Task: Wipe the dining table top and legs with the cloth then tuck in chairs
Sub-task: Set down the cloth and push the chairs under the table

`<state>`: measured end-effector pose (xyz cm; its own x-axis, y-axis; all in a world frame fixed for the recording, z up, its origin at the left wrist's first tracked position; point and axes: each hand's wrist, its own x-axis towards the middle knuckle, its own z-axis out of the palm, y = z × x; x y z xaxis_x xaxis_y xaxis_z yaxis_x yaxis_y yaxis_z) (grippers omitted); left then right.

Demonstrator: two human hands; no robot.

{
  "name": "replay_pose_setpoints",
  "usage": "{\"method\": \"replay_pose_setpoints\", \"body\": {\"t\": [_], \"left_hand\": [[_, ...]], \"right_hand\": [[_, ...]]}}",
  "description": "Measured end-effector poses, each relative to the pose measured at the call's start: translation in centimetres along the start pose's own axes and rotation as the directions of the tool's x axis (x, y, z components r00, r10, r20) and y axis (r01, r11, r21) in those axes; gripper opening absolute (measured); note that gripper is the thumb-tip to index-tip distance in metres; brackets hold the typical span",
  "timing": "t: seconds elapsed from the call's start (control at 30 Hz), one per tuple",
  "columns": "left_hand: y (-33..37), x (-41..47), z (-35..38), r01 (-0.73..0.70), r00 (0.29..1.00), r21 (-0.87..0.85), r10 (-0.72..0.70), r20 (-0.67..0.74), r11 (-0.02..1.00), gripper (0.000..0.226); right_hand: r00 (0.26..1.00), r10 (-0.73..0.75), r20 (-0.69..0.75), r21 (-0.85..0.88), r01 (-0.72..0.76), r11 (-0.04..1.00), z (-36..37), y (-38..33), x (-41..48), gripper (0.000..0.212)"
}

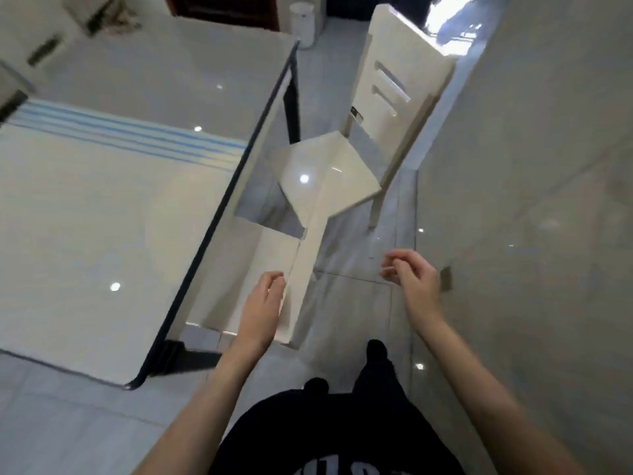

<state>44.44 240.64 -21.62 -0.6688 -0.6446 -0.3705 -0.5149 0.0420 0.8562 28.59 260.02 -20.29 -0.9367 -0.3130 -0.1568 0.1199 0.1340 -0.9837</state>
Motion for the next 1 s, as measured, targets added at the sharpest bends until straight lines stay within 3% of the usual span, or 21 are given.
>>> {"method": "replay_pose_setpoints", "body": {"t": [0.07, 0.13, 0.2, 0.27, 0.37, 0.43, 0.57, 0.63, 0.73, 1.0], "left_hand": [[1.5, -0.3, 1.6, 0.014, 0.995, 0.179, 0.004, -0.099, 0.984, 0.042], [2.6, -0.6, 3.2, 0.126, 0.971, 0.337, -0.047, -0.233, 0.933, 0.036], [3.5, -1.0, 4.5, 0.262, 0.925, 0.361, -0.127, -0.357, 0.895, 0.040], [3.7, -1.1, 5.8, 0.319, 0.891, 0.396, -0.130, -0.434, 0.861, 0.041], [4.5, -0.9, 6.6, 0.453, 0.809, 0.368, -0.202, -0.552, 0.812, 0.042], [5.0, -0.7, 6.7, 0.510, 0.763, 0.331, -0.240, -0.600, 0.794, 0.040], [4.6, -0.3, 7.0, 0.547, 0.694, 0.263, -0.255, -0.673, 0.795, 0.042], [4.4, -0.1, 7.1, 0.582, 0.655, 0.225, -0.286, -0.700, 0.781, 0.047], [4.0, 0.4, 6.9, 0.624, 0.632, 0.228, -0.311, -0.710, 0.747, 0.049], [2.9, 2.1, 4.5, 0.680, 0.574, 0.188, -0.355, -0.738, 0.709, 0.049]], "right_hand": [[0.975, -0.133, 0.175, -0.059, 0.146, 0.988, 1.9, -2.3, 3.1, 0.019], [0.877, -0.295, 0.379, -0.163, 0.377, 0.912, 3.6, -3.7, 6.0, 0.015], [0.711, -0.337, 0.617, -0.244, 0.581, 0.777, 5.0, -3.9, 9.3, 0.019], [0.552, -0.240, 0.798, -0.318, 0.726, 0.610, 6.3, -3.8, 12.5, 0.023], [0.286, -0.266, 0.921, -0.198, 0.929, 0.314, 8.6, -4.1, 16.3, 0.027], [0.155, -0.255, 0.954, -0.112, 0.978, 0.173, 10.2, -4.6, 18.3, 0.039], [0.103, 0.001, 0.995, -0.103, 0.995, -0.008, 12.6, -4.9, 21.4, 0.064], [0.044, -0.054, 0.998, -0.047, 0.997, -0.055, 13.3, -4.3, 22.1, 0.065], [-0.028, -0.205, 0.978, 0.003, 0.992, -0.123, 13.5, -3.3, 22.5, 0.049], [-0.148, -0.314, 0.938, 0.099, 0.981, -0.167, 17.2, -2.5, 24.0, 0.034]]}}
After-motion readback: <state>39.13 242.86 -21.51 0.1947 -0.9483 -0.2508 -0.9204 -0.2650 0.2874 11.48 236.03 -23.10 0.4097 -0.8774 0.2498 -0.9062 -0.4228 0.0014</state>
